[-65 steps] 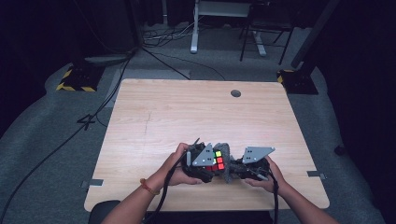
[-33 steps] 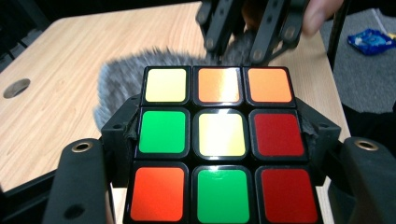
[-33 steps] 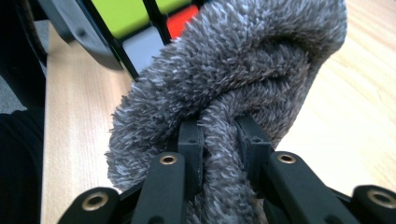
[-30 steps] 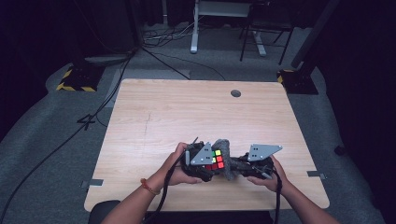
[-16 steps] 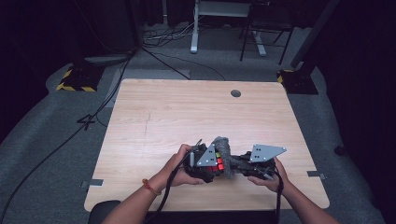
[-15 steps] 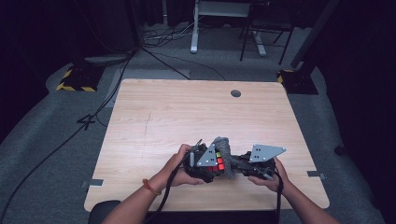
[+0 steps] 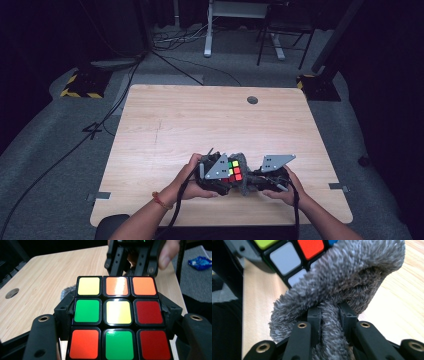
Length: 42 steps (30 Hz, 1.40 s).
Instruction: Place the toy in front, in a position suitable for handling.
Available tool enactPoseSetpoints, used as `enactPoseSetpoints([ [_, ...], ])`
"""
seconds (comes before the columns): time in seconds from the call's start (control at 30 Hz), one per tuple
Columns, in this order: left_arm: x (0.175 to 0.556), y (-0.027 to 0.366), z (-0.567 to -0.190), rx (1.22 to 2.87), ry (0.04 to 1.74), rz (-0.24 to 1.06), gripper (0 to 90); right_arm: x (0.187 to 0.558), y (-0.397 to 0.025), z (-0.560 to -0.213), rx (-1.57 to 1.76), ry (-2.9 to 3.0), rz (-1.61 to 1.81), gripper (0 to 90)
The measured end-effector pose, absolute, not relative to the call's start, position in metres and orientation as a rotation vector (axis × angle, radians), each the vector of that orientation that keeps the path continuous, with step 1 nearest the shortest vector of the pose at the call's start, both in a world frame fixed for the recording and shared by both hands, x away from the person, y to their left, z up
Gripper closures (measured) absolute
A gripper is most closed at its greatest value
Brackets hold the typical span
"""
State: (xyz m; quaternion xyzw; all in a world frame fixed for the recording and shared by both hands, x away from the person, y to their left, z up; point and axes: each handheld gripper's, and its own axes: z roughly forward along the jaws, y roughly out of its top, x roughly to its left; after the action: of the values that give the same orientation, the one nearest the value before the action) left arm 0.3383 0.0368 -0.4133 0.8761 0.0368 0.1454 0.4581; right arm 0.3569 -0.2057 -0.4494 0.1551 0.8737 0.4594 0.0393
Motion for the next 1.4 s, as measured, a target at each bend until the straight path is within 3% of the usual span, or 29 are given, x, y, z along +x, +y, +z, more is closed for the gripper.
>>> enactPoseSetpoints([
  [0.2, 0.343, 0.041, -0.415, 2.160, 0.096, 0.320, 32.4, 0.355, -0.212, -0.443, 0.461, 2.649, 1.465, 75.5],
  [0.73, 0.344, 0.033, -0.432, 2.324, 0.088, 0.410, 32.8, 0.354, -0.219, -0.435, 0.470, 2.595, 1.548, 75.5],
  [0.93, 0.342, 0.017, -0.440, 2.363, 0.078, 0.381, 33.0, 0.330, -0.202, -0.421, 0.300, 2.526, 1.372, 75.3],
  [1.2, 0.344, 0.030, -0.430, 2.283, 0.110, 0.379, 33.1, 0.356, -0.214, -0.440, 0.459, 2.579, 1.265, 75.4],
  [1.4, 0.344, 0.032, -0.428, 2.247, 0.098, 0.362, 32.9, 0.361, -0.213, -0.449, 0.471, 2.646, 1.413, 75.4],
])
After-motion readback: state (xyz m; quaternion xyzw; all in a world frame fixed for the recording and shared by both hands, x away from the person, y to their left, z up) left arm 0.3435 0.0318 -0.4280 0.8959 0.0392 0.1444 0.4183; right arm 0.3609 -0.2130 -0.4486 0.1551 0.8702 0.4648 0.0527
